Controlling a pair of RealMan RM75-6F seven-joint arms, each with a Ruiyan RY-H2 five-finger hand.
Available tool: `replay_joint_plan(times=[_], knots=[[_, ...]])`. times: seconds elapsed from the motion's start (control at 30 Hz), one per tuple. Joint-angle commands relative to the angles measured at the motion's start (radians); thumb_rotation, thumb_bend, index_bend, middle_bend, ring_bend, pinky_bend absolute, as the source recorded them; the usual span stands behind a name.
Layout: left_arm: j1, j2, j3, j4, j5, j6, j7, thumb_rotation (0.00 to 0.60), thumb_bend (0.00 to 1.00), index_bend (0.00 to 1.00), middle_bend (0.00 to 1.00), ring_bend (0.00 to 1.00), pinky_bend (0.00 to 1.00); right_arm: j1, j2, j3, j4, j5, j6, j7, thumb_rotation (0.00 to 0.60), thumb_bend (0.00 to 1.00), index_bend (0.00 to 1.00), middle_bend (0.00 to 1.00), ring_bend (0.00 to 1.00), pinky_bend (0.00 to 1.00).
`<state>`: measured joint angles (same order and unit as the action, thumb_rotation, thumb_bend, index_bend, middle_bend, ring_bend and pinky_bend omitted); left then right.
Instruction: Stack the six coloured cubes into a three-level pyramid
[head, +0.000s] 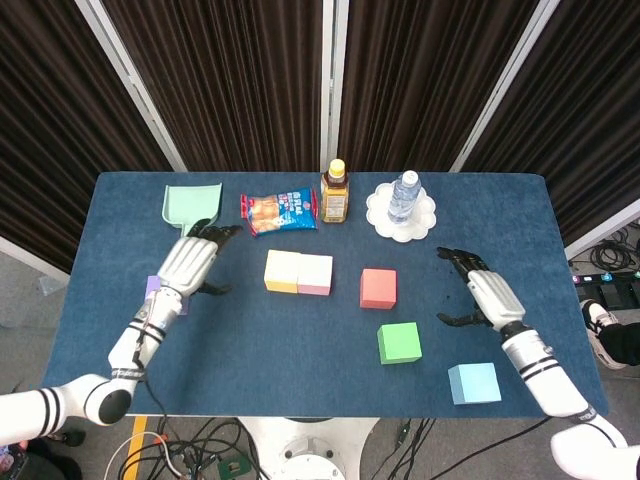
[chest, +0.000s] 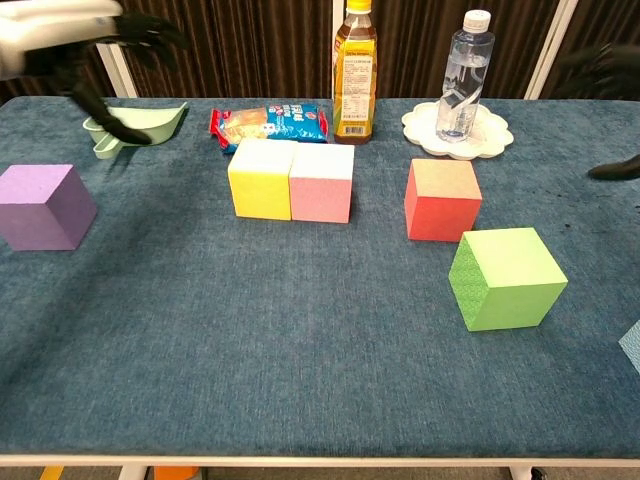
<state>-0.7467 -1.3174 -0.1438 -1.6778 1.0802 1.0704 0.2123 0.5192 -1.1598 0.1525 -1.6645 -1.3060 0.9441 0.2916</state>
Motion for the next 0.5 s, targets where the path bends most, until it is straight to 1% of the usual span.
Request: replay_joint_plan(times=[0.03,0.2,0.37,0.5], knots=[[0.045,0.04,0.036,-0.041,0.051,0.03,-0.026,0.6,0.11,0.14,0.18,0.19,0.09,0.068,-0.081,0.017,0.052,0.081,-0.085,-0.074,0.6,0.1,0.0,0.12,0.0,0.0],[0.079,0.061,0.046,-0.056,0.085,0.048,-0.051,0.6,0.11,0.14,0.18,0.19,0.09,0.131,-0.17,0.029,0.116,0.143,-0.147,-0.145,0.6,0.09,0.0,0.12,0.0,0.0],[0.104,0.072,0.042,-0.053,0.108,0.06,-0.086,0.6,0.11,0.14,0.18,0.19,0.09,0.174,-0.253,0.042,0.183,0.178,-0.15,-0.217,0.6,0.09,0.0,0.12,0.0,0.0],[0.115,0.081,0.04,-0.048,0.114,0.052,-0.103,0.6,0.11,0.14,0.18,0.19,0.09,0.199,-0.291,0.048,0.215,0.204,-0.16,-0.252,0.6,0.09,0.0,0.13,0.0,0.0]])
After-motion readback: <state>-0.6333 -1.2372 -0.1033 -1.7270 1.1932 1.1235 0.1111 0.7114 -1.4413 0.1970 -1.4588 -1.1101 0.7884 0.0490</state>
